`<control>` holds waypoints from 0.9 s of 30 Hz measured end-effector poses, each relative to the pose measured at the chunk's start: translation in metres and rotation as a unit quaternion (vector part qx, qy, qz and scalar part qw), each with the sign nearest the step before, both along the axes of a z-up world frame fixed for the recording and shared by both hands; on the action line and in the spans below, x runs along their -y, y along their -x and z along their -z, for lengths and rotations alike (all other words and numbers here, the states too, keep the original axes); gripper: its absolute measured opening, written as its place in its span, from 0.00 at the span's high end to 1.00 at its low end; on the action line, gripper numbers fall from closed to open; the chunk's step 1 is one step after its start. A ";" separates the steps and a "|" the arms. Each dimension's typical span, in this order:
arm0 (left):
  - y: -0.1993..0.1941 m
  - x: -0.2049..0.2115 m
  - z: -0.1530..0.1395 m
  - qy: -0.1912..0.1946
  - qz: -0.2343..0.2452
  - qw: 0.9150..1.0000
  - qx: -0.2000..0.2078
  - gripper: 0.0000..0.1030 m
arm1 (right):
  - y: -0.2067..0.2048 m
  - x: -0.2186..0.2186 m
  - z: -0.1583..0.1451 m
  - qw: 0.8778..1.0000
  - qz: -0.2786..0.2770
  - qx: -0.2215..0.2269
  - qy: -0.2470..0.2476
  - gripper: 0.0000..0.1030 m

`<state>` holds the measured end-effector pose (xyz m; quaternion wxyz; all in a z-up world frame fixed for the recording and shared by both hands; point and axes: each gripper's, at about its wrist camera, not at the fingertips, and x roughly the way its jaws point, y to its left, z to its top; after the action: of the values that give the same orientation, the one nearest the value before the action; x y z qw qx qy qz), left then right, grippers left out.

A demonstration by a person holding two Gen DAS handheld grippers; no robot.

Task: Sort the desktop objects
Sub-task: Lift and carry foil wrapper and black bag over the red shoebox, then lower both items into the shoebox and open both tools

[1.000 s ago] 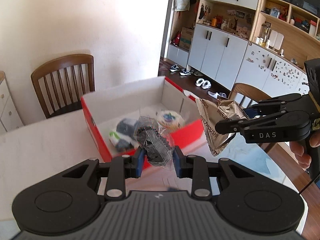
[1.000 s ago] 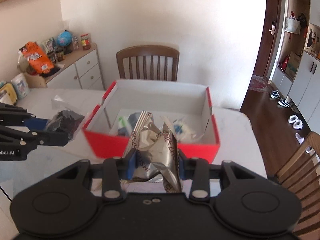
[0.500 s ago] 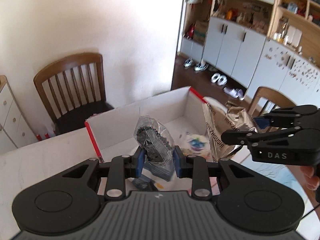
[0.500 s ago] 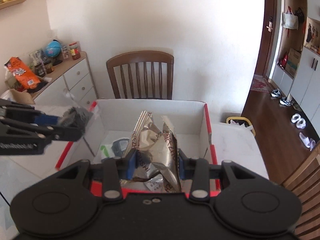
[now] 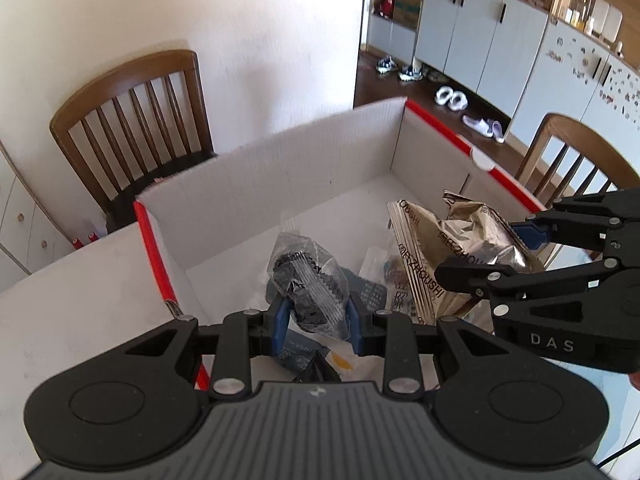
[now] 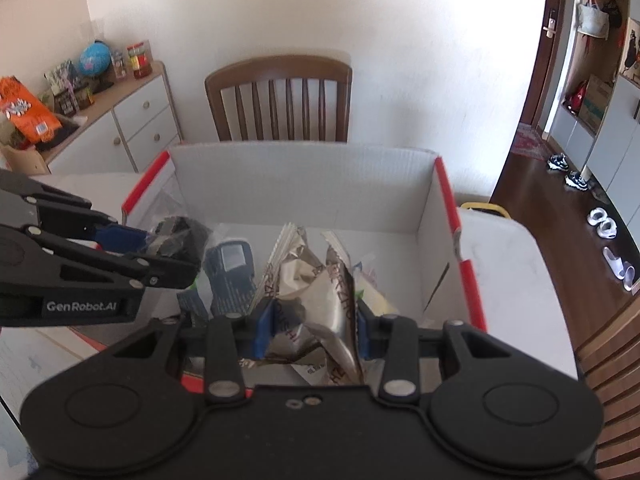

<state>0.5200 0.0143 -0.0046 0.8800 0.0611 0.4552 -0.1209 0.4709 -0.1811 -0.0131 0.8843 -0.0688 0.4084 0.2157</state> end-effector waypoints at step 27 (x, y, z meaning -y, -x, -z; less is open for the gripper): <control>-0.002 0.005 0.014 -0.024 0.009 1.000 -0.013 0.26 | 0.004 0.009 -0.005 1.000 0.004 0.002 0.004 0.45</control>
<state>0.5215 0.0095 -0.0187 0.8714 0.0845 0.4684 -0.1191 0.4669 -0.1898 -0.0085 0.8855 -0.0716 0.4080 0.2107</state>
